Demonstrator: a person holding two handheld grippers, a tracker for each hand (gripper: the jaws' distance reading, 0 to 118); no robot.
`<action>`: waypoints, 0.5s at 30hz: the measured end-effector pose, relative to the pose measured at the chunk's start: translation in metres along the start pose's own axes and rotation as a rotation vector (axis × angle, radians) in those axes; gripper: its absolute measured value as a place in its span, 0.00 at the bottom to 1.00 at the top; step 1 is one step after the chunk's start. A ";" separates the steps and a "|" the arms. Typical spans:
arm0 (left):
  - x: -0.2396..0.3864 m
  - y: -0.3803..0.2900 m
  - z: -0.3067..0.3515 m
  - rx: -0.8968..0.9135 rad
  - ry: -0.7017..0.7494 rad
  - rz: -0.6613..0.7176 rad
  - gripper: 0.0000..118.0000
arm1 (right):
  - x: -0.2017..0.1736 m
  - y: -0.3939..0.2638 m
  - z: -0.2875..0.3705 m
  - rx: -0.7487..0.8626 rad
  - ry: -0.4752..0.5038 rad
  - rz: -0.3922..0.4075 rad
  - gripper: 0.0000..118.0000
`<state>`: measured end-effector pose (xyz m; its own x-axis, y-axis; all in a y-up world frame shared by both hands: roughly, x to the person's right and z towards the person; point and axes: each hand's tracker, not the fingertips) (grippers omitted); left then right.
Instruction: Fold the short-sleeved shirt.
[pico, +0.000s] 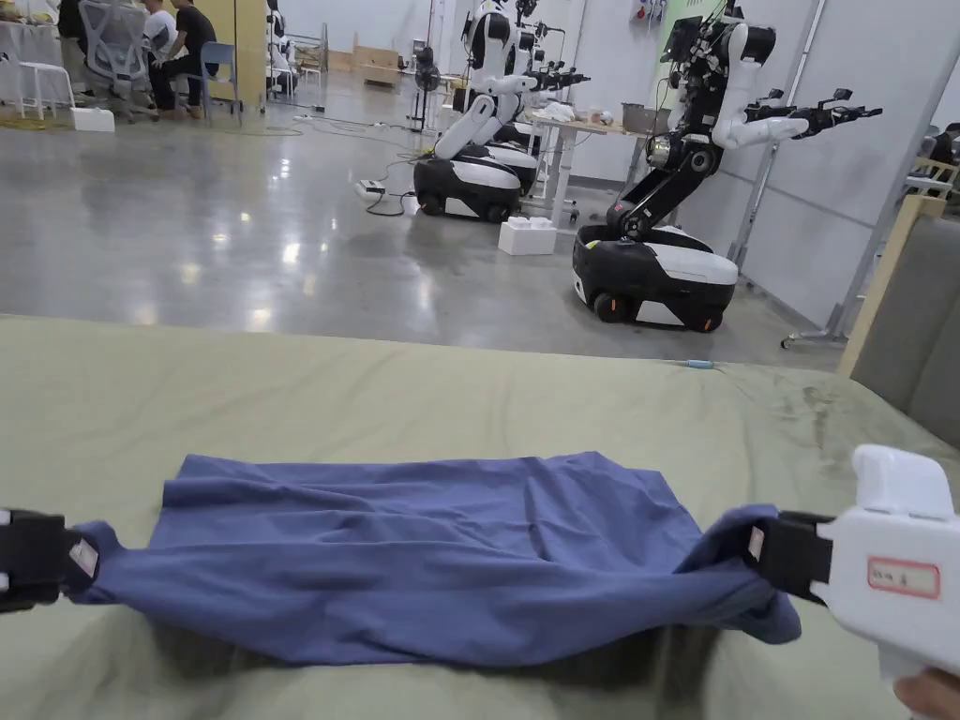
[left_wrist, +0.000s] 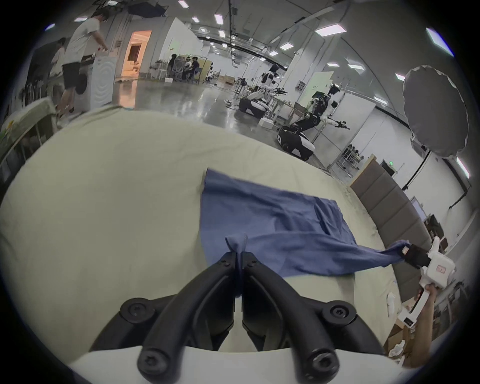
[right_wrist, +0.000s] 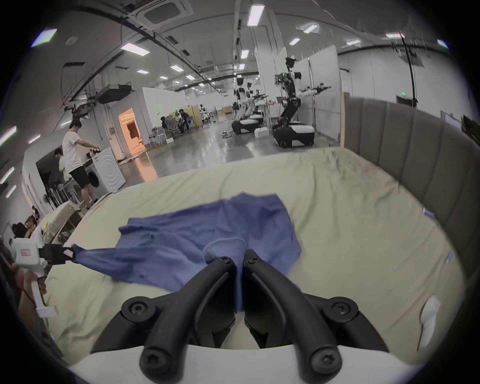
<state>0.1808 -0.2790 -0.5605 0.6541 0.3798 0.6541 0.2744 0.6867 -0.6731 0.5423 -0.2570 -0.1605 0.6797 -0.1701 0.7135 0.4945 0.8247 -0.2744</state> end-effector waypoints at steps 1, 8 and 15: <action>-0.004 -0.012 0.010 0.003 -0.001 0.008 0.02 | 0.002 -0.011 0.011 -0.007 -0.006 0.005 0.05; -0.012 -0.072 0.073 0.016 0.041 -0.023 0.02 | 0.017 -0.074 0.079 -0.063 -0.065 0.035 0.05; -0.029 -0.129 0.112 -0.011 0.063 0.022 0.02 | 0.037 -0.140 0.110 -0.163 -0.156 -0.009 0.06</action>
<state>0.0473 -0.3096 -0.4538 0.7031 0.3547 0.6163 0.2666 0.6720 -0.6909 0.4387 -0.3195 -0.0249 0.5890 -0.0812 0.8041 0.5897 0.7235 -0.3589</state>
